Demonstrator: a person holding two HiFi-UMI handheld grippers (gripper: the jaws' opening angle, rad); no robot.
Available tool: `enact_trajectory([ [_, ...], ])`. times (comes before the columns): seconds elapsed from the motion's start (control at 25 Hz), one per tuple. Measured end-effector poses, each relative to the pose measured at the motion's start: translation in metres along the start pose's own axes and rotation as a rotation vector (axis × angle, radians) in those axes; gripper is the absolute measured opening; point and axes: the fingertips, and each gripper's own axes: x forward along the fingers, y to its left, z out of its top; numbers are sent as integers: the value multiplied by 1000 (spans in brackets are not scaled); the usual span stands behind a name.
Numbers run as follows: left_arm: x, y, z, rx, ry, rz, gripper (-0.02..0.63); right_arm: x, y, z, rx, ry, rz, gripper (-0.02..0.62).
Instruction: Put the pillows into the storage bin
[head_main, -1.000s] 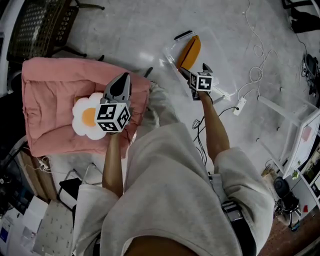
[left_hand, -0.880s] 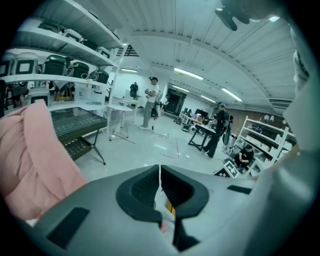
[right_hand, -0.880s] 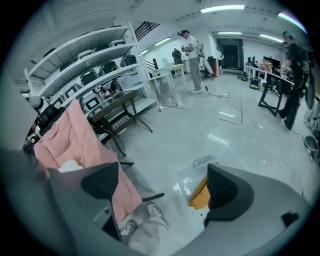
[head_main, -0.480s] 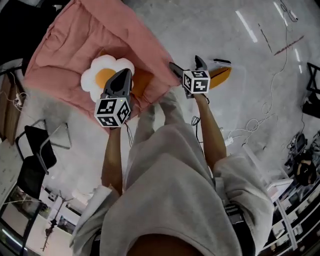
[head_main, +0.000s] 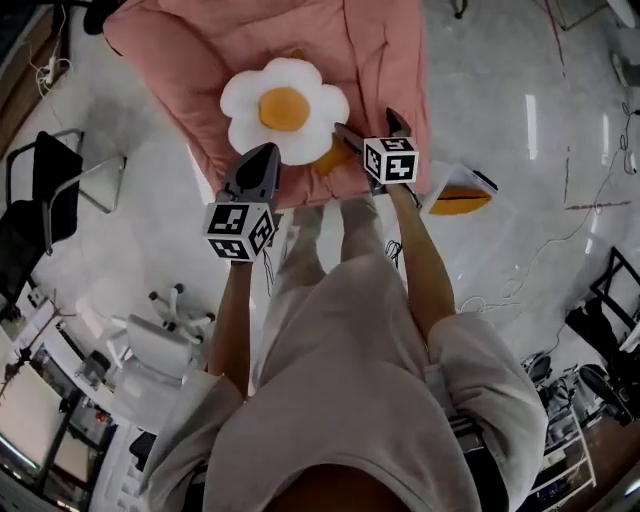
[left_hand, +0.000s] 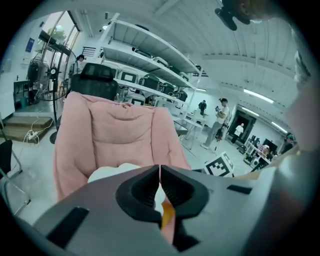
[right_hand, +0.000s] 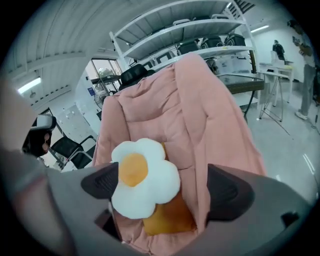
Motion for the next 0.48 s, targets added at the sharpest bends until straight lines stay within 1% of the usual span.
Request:
enact_trajectory([
  [0.08, -3, 19, -11, -26, 6, 11, 17, 27, 13, -7, 0, 29, 17, 551],
  [0.2, 0, 40, -29, -54, 18, 12, 17, 65, 20, -23, 18, 69, 25, 551],
  [0.48, 34, 67, -64, -75, 38, -31, 17, 137, 14, -62, 51, 133, 34, 549],
])
